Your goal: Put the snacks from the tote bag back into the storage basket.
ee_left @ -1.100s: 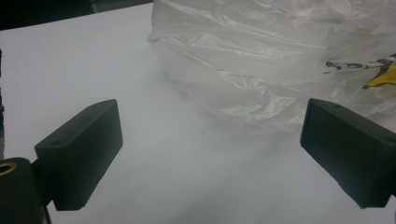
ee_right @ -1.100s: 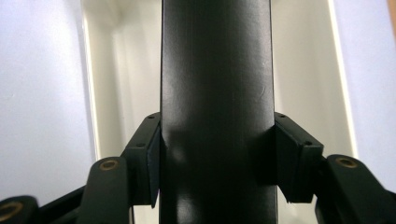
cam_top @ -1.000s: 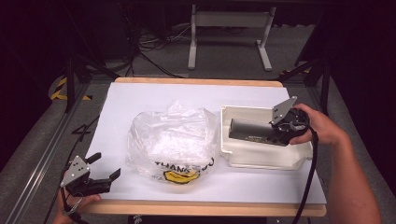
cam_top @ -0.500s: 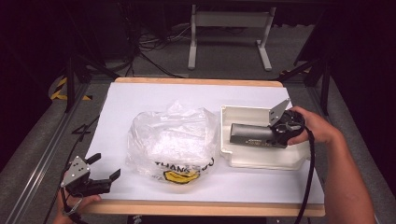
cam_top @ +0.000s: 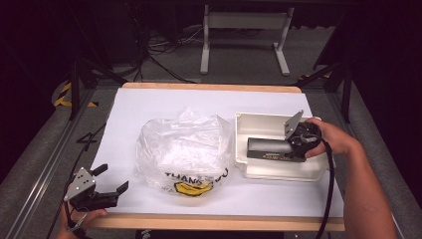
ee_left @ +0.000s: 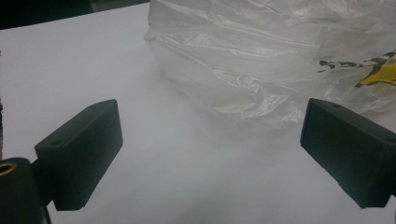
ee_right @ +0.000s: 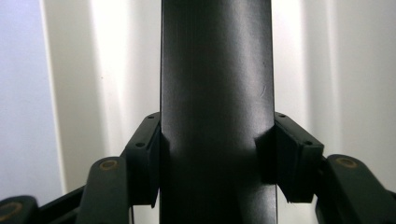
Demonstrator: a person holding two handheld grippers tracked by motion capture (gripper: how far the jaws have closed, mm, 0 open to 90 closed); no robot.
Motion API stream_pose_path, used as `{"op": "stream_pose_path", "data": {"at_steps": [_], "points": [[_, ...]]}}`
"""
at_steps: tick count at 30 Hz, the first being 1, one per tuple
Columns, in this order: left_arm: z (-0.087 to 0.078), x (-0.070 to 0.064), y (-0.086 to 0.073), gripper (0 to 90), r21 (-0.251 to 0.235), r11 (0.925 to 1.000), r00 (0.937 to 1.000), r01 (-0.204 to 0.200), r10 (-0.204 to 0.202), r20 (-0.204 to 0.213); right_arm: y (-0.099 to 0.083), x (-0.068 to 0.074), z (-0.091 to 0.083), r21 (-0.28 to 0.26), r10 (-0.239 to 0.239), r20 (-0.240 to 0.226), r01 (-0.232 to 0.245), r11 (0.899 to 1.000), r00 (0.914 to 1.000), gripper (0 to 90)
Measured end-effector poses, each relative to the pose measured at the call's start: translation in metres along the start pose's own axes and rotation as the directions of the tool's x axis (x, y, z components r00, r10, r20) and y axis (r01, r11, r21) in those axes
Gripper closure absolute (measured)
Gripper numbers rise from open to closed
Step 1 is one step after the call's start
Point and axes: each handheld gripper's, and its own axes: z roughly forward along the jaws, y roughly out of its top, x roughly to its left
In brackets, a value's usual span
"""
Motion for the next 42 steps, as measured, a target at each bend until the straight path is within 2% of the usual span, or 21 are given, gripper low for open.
{"op": "stream_pose_path", "data": {"at_steps": [2, 13, 17, 21, 23, 30, 31, 33, 37, 42], "points": [[0.000, 0.000, 0.000, 6.5, 0.001, 1.0000, 1.0000, 0.000, 0.000, 0.003, -0.002, -0.001, 0.001, -0.010, 0.002, -0.004, -0.002, 1.000, 1.0000, 42.7], [0.000, 0.000, 0.000, 6.5, 0.005, 1.0000, 1.0000, -0.001, 0.001, 0.006, -0.003, -0.003, 0.009, 0.033, 0.015, -0.008, -0.015, 0.999, 0.9999, 42.3], [0.000, 0.000, 0.000, 6.5, -0.008, 1.0000, 1.0000, 0.001, -0.001, 0.007, -0.005, -0.005, 0.011, 0.048, 0.024, -0.006, -0.024, 0.999, 0.9997, 42.0], [-0.001, 0.001, 0.001, 6.5, -0.014, 0.9999, 0.9999, 0.001, -0.001, 0.010, -0.002, -0.006, 0.012, 0.066, 0.017, 0.013, -0.018, 0.998, 0.9998, 41.6], [0.000, 0.001, 0.001, 6.5, 0.001, 1.0000, 0.9999, -0.005, 0.005, 0.010, -0.001, -0.005, 0.011, 0.071, 0.015, 0.020, -0.017, 0.997, 0.9997, 41.4], [-0.002, 0.000, 0.002, 6.5, -0.017, 0.9998, 0.9999, -0.003, 0.003, 0.011, 0.002, -0.003, 0.008, 0.101, 0.032, 0.042, -0.036, 0.994, 0.9986, 37.3], [-0.002, 0.000, 0.002, 6.5, -0.019, 0.9998, 1.0000, -0.001, 0.001, 0.009, 0.003, -0.003, 0.007, 0.099, 0.030, 0.059, -0.036, 0.994, 0.9978, 36.8], [-0.001, 0.000, 0.002, 6.5, -0.017, 0.9998, 0.9999, -0.002, 0.002, 0.012, 0.005, -0.002, 0.006, 0.101, 0.031, 0.051, -0.036, 0.994, 0.9982, 36.4], [0.000, 0.000, 0.003, 6.5, -0.021, 0.9998, 0.9999, -0.003, 0.003, 0.015, 0.007, -0.002, 0.004, 0.102, 0.029, 0.063, -0.035, 0.994, 0.9976, 36.5], [0.000, 0.000, 0.003, 6.5, -0.024, 0.9997, 0.9999, -0.001, 0.001, 0.016, 0.006, -0.001, 0.000, 0.071, 0.044, 0.086, -0.050, 0.996, 0.9953, 35.9]]}}
